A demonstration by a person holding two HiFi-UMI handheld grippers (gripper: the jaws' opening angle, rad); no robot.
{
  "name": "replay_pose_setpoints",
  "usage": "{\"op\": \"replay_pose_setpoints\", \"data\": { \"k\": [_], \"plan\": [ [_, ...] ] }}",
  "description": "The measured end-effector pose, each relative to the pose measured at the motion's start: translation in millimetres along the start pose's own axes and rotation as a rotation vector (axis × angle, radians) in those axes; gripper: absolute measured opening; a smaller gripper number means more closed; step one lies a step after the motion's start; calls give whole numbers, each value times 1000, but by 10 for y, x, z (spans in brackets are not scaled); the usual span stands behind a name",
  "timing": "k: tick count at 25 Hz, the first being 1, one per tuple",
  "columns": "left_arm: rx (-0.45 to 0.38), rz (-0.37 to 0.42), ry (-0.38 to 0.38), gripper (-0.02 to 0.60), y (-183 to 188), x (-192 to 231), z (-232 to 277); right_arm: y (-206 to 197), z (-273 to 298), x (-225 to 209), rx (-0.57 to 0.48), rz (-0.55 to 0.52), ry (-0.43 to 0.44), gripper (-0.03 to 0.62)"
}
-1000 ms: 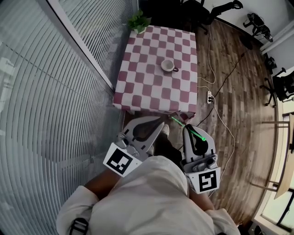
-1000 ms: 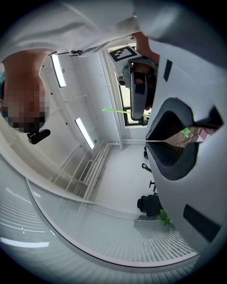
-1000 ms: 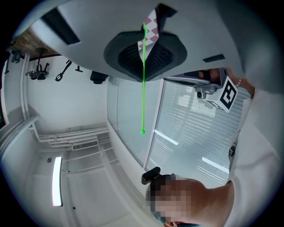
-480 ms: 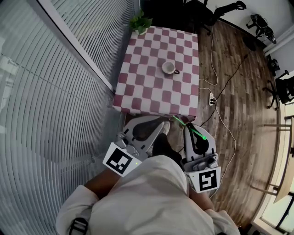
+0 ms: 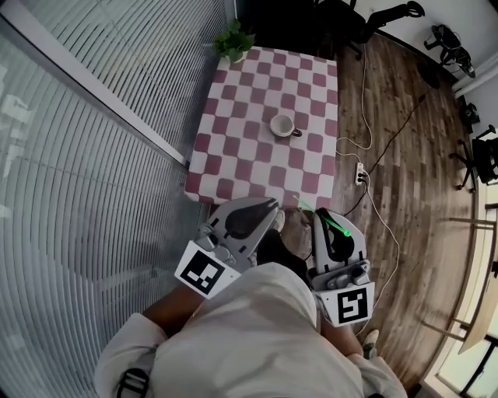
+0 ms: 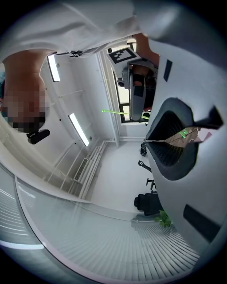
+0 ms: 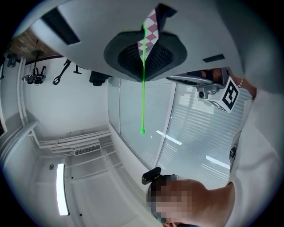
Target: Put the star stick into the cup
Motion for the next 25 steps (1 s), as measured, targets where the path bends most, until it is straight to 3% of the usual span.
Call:
{"op": "replay_pose_setpoints", "data": {
  "k": [25],
  "plan": [
    [34,1,70,34,-9,1111,1504,-268,1257,-1487,13,37,57,38]
  ]
}}
Point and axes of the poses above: the fingertips, and each gripper's own axes: z forward along the fingers, x to its left, y out of its top, the point moved 7 cm from there along -z, backward along the fingers, and after that the axes turned 5 degrees about -y, right-handed, at the moved point
